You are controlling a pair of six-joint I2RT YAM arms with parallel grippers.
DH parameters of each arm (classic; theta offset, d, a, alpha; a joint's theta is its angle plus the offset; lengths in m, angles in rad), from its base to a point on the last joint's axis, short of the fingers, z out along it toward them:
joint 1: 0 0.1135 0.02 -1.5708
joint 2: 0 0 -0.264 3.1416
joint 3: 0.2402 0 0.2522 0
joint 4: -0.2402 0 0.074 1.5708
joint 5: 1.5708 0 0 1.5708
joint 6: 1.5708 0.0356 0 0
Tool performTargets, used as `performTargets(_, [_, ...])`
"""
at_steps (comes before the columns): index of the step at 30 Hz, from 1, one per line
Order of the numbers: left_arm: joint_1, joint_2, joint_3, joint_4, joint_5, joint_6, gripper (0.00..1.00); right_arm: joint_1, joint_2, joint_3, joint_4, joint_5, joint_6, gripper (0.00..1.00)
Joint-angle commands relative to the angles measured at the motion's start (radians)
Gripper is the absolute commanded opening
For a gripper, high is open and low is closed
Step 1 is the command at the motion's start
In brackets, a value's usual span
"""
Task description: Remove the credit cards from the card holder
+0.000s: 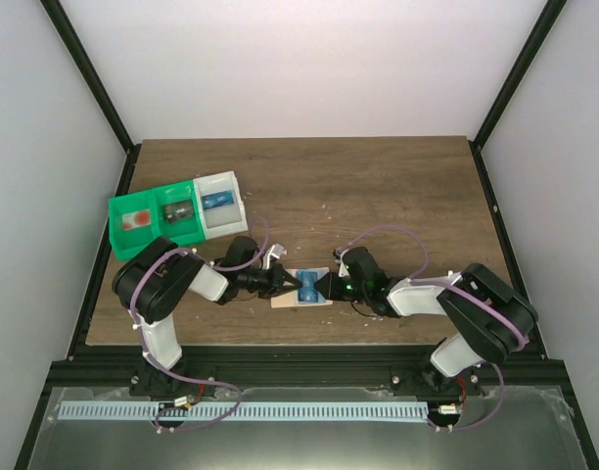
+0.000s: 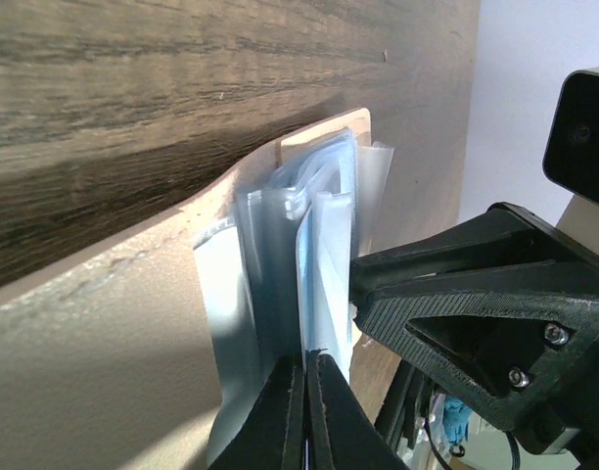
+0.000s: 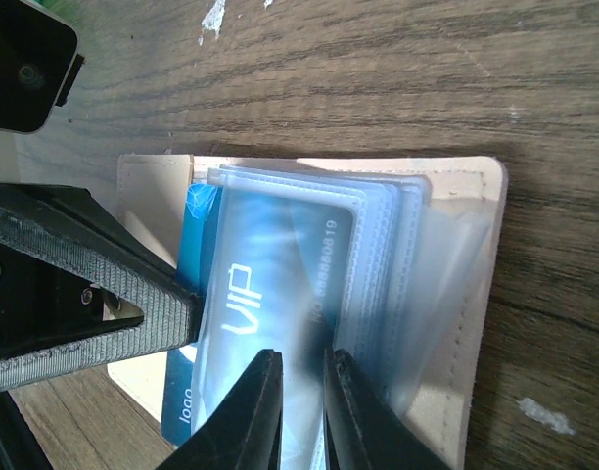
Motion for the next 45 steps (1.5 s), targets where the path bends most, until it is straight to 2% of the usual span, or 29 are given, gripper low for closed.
performTargets(1, [0.001,-0.006,0.001,-0.007,0.007,0.036,0.00,0.003,0.021,-0.017,-0.015,0.004,0.003,0.14])
performTargets(14, [0.054,-0.040,-0.028,-0.015,0.047,0.064,0.00,0.003,0.035,-0.018,-0.039,0.035,-0.005,0.13])
performTargets(17, [0.058,-0.034,-0.048,0.060,0.089,0.016,0.00,0.003,0.031,-0.018,-0.033,0.023,-0.005,0.13])
performTargets(21, [0.058,-0.007,-0.082,0.203,0.140,-0.069,0.00,-0.002,0.018,-0.025,0.019,-0.071,0.006,0.14])
performTargets(27, [0.058,0.053,-0.131,0.482,0.195,-0.217,0.00,-0.030,-0.014,-0.048,0.104,-0.178,0.072,0.20])
performTargets(31, [0.059,0.071,-0.137,0.551,0.204,-0.256,0.00,-0.046,-0.026,-0.057,0.119,-0.204,0.091,0.26])
performTargets(37, [0.059,0.080,-0.138,0.589,0.204,-0.278,0.00,-0.061,-0.025,-0.077,0.177,-0.256,0.125,0.27])
performTargets(41, [0.058,0.092,-0.143,0.597,0.204,-0.277,0.00,-0.069,-0.028,-0.089,0.204,-0.271,0.134,0.18])
performTargets(45, [0.060,0.100,-0.140,0.588,0.198,-0.263,0.00,-0.084,-0.036,-0.114,0.249,-0.287,0.147,0.01])
